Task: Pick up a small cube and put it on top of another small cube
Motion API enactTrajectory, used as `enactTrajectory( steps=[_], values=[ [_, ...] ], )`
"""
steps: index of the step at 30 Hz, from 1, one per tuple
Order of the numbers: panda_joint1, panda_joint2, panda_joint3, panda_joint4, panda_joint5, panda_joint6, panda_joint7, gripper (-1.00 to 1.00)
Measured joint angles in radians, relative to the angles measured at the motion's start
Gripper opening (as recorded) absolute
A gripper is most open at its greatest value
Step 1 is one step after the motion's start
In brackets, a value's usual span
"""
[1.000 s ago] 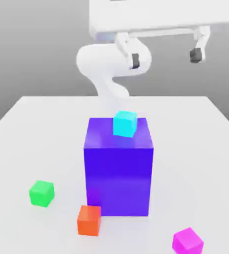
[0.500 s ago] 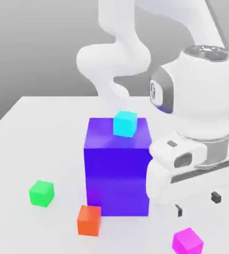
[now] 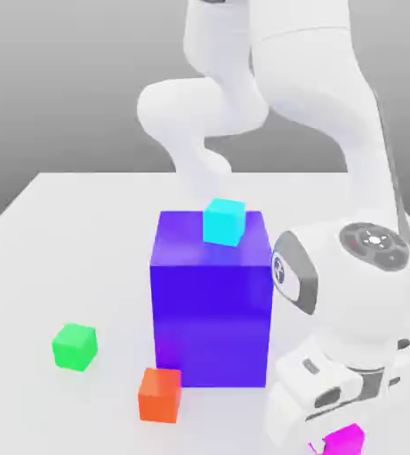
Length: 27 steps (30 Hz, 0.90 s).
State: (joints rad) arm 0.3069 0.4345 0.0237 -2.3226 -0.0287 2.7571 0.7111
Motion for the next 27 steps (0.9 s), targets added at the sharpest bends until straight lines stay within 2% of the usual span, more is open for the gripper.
enactTrajectory(
  steps=[4,10,15,17,21,27],
  values=[
    [-0.041,-0.132,0.003,-0.015,0.04,-0.078,-0.049,-1.0],
    [-0.222,-0.324,-0.104,-0.103,0.092,-0.101,-0.28,-1.0],
    [-0.508,-0.474,-0.221,-0.254,0.068,-0.11,-0.518,-1.0],
    [-0.546,-0.515,-0.248,-0.323,0.046,-0.107,-0.598,-1.0],
    [-0.61,-0.549,-0.304,-0.45,-0.025,-0.084,-0.693,-1.0],
    [-0.592,-0.447,-0.314,-0.459,0.041,0.015,-0.76,-1.0]
  ],
)
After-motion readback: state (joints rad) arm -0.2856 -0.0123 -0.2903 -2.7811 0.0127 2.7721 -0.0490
